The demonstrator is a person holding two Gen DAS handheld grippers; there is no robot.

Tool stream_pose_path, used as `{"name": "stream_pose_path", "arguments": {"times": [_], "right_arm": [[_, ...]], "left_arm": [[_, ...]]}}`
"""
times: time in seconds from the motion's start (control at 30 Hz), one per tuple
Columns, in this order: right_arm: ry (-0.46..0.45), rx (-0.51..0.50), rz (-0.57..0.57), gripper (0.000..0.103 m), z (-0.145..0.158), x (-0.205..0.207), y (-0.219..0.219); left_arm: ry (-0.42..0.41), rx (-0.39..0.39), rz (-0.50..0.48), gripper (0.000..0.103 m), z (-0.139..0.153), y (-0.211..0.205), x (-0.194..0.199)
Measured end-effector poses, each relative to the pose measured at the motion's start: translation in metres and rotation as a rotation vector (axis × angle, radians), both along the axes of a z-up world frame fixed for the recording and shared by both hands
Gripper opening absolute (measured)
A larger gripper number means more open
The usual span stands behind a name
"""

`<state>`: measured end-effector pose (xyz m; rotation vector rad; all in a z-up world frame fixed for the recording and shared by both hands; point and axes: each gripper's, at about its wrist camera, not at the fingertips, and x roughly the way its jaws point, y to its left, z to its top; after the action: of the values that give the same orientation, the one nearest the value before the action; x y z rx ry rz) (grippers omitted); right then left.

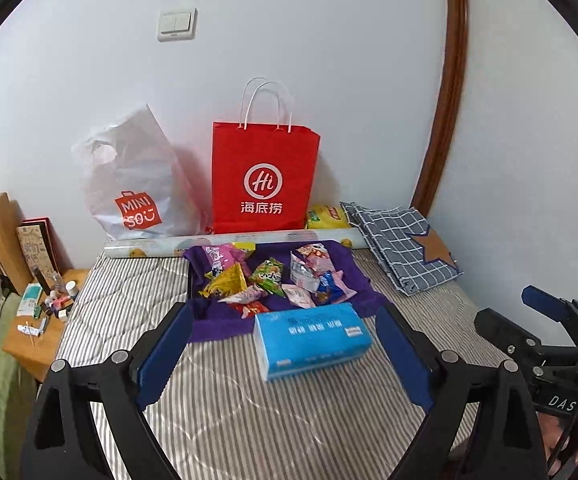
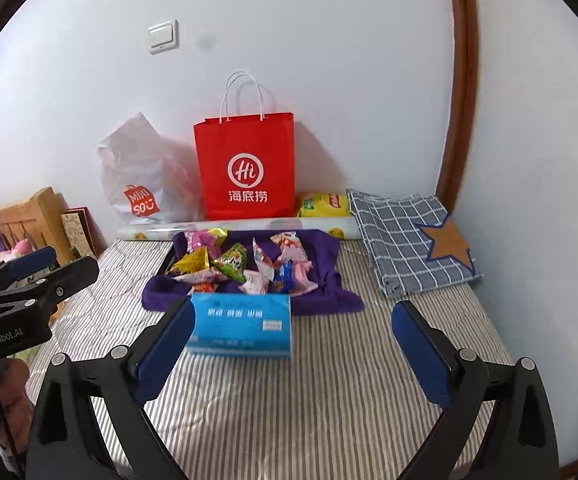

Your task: Organize snacks

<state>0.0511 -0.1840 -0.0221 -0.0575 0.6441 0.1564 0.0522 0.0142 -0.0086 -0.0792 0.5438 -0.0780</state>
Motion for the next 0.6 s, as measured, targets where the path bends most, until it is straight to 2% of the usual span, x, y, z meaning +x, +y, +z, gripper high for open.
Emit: {"name": "stream_pose_path", "arguments": {"times": [0.3,0.6], "right_arm": [[-0.027,-0.006,-0.04,0.098,0.002,-0.043,-0.012],[-0.042,-0.003,-0.058,0.098,0.005,-0.059,-0.02]], "left_arm": [[-0.036,0.044,0.02,0.092,0.0,-0.015,-0.041],[-0.045,0.057,0.025,0.092,0.003,-0.022,-0.053]]}}
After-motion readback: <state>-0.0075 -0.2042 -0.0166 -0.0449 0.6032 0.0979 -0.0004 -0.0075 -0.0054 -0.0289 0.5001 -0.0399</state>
